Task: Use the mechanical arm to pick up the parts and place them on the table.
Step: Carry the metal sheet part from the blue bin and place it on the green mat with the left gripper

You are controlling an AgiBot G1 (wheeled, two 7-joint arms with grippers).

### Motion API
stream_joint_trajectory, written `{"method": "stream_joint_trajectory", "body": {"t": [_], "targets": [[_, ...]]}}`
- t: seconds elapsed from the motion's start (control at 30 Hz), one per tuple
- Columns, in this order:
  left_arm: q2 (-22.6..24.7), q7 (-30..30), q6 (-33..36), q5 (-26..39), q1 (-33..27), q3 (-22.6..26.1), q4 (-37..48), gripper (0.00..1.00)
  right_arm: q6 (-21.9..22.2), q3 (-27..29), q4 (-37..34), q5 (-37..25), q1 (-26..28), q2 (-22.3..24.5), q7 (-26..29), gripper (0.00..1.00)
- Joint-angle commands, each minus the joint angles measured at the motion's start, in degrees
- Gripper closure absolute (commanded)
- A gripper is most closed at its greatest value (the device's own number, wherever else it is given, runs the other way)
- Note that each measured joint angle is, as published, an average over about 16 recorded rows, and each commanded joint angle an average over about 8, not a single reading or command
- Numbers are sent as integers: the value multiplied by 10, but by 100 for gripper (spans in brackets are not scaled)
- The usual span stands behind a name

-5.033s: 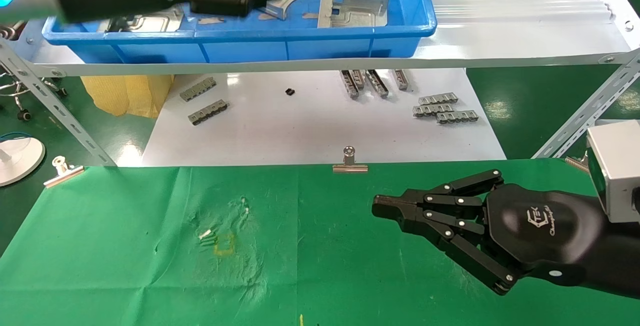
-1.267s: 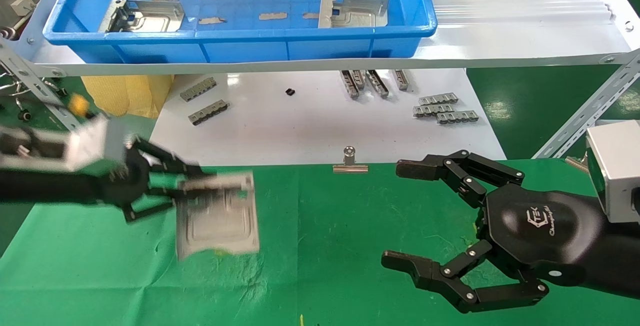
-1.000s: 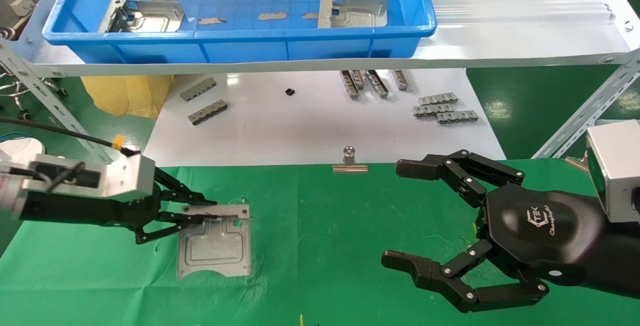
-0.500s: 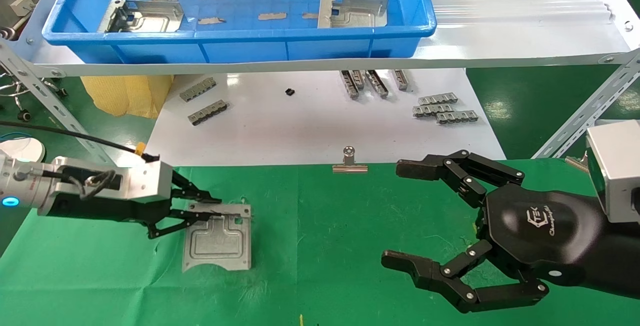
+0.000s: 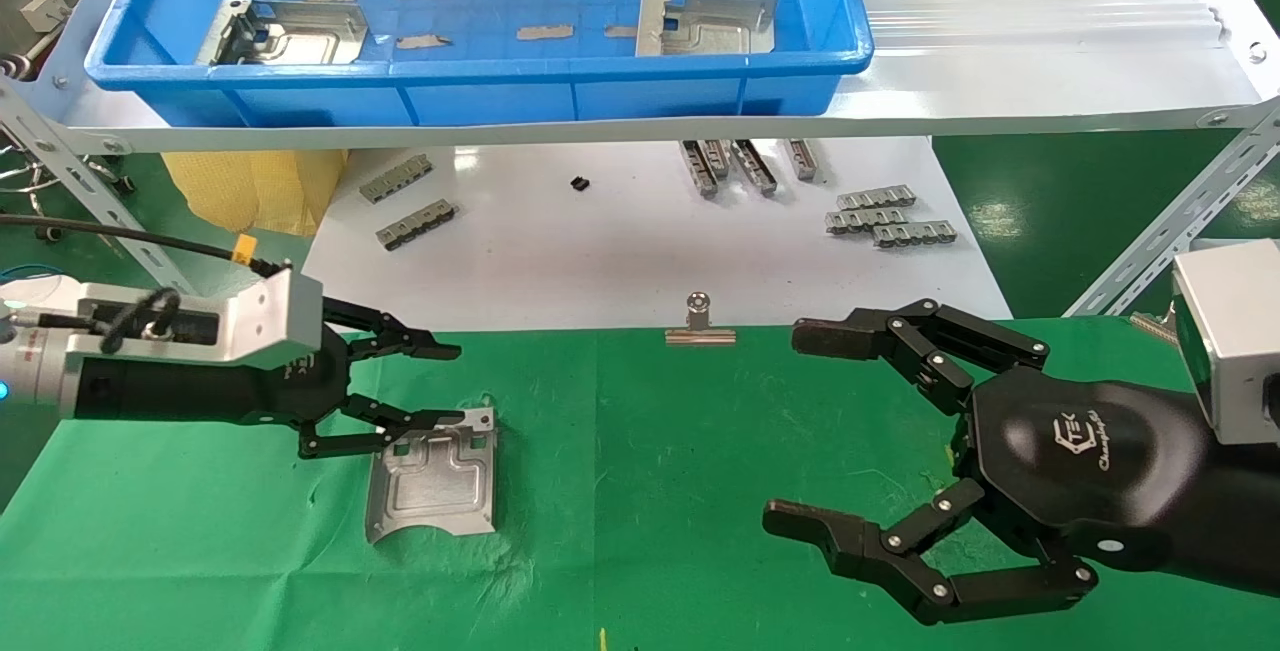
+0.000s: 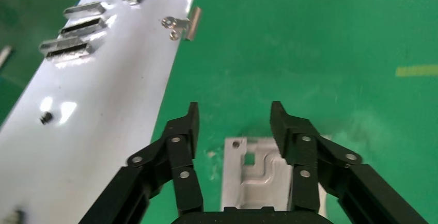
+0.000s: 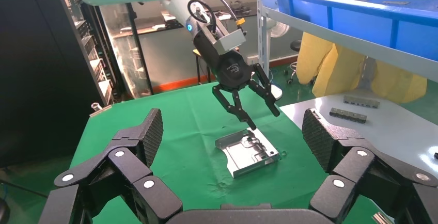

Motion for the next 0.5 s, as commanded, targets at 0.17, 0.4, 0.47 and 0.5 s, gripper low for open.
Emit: {"method": "stream_joint_trajectory", "body": {"t": [0.17, 0.4, 0.47, 0.5], "targets": [[-12, -46, 8, -35, 21, -12, -5, 0, 0, 0, 0, 0, 0, 0, 0, 0], [-13, -44, 8, -36, 22, -13, -7, 0, 0, 0, 0, 0, 0, 0, 0, 0], [-13, -44, 7, -35, 23, -14, -10, 0, 0, 0, 0, 0, 0, 0, 0, 0], [-14, -45, 7, -36, 24, -15, -13, 0, 0, 0, 0, 0, 0, 0, 0, 0]]}}
